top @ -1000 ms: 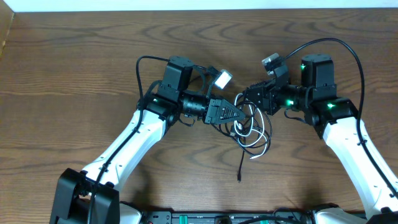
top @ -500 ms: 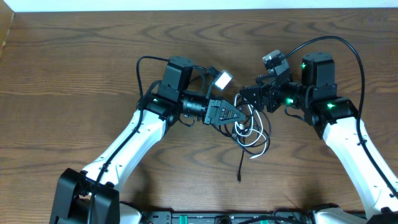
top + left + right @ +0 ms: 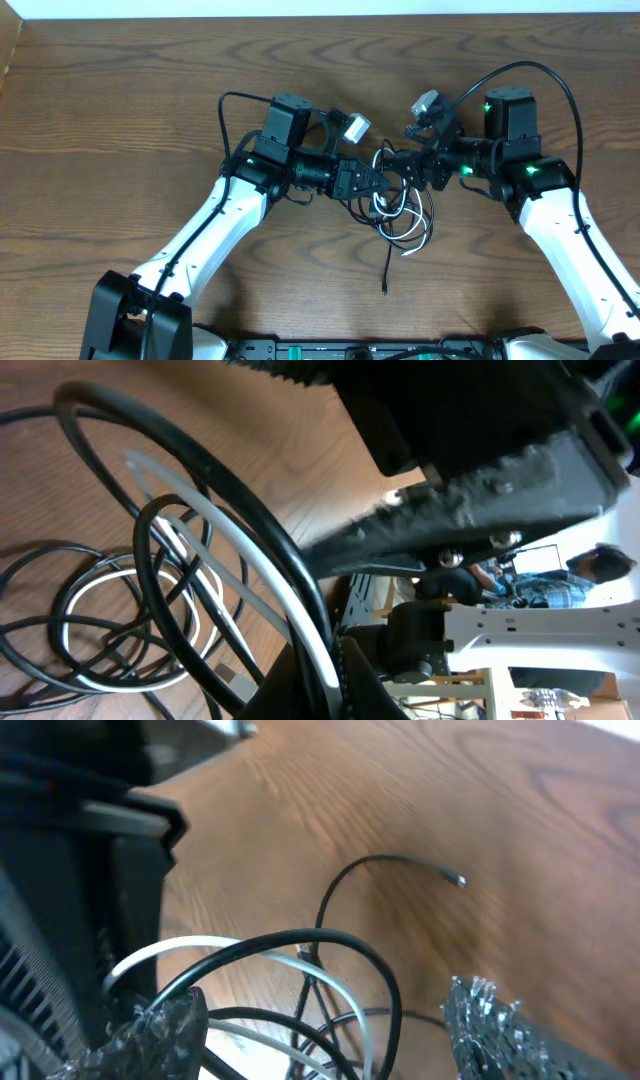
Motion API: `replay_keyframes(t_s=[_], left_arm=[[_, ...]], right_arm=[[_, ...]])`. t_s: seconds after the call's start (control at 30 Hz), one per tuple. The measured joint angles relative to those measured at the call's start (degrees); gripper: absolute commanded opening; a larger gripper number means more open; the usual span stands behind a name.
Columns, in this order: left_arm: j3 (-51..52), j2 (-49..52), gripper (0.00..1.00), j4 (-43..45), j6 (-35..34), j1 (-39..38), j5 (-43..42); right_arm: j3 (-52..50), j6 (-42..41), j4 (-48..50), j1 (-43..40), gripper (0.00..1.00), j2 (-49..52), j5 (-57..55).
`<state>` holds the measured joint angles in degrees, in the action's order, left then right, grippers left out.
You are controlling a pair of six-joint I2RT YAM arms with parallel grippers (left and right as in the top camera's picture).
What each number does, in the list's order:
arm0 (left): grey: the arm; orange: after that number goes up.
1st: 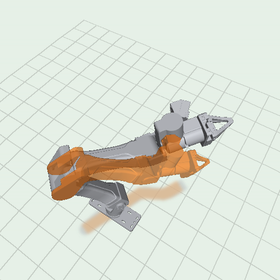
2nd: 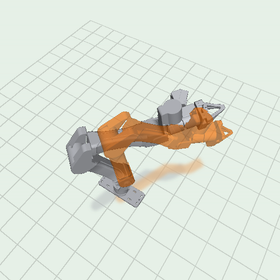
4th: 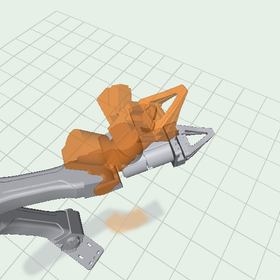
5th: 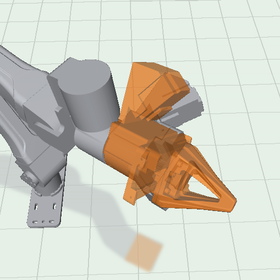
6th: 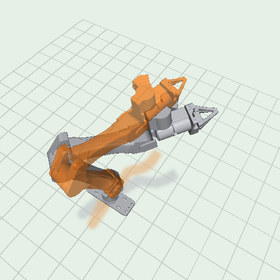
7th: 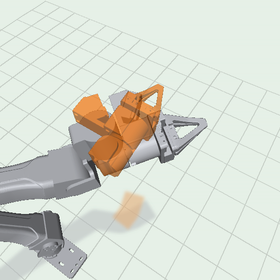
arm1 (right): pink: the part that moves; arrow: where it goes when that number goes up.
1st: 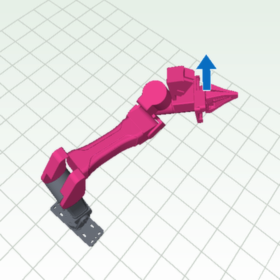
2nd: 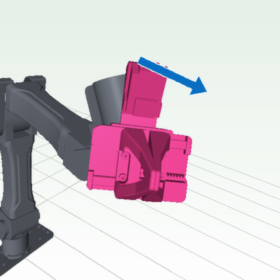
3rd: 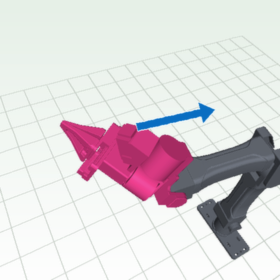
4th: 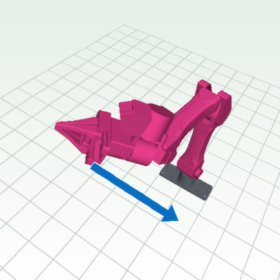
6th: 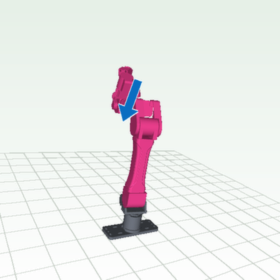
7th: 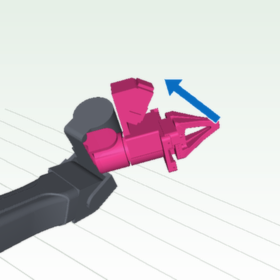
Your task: Untangle cables
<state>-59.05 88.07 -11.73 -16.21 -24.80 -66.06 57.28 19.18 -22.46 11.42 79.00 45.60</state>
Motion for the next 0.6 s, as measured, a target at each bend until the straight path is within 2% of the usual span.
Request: replay_keyframes(t_s=[0.13, 0.27, 0.33, 0.4, 0.53, 0.6], left_arm=[[0.0, 0.0, 0.08, -0.35, 1.64, 0.0, -3.08], [0.0, 0.0, 0.08, -0.26, 2.12, 0.07, -5.53], [0.02, 0.0, 0.08, 0.15, 2.23, 0.07, -5.99], [0.02, 0.0, 0.08, 0.68, 2.38, 0.07, -5.99], [0.02, 0.0, 0.08, 1.36, 2.62, 0.04, -5.6], [0.02, 0.0, 0.08, 1.6, 2.75, 0.04, -5.6]], right_arm=[[0.02, 6.84, -0.04, -0.13, 0.75, 0.0, 3.3], [0.22, 9.79, -0.04, -0.15, 0.73, 0.0, 4.96], [0.33, 10.21, -0.04, -0.15, 0.71, 0.0, 5.18], [0.44, 10.56, -0.42, -0.15, 0.62, 0.0, 5.14], [0.55, 10.21, -1.16, -0.04, 0.62, 0.0, 2.49], [0.55, 8.11, -1.36, 0.02, 0.67, 0.0, -1.64]])
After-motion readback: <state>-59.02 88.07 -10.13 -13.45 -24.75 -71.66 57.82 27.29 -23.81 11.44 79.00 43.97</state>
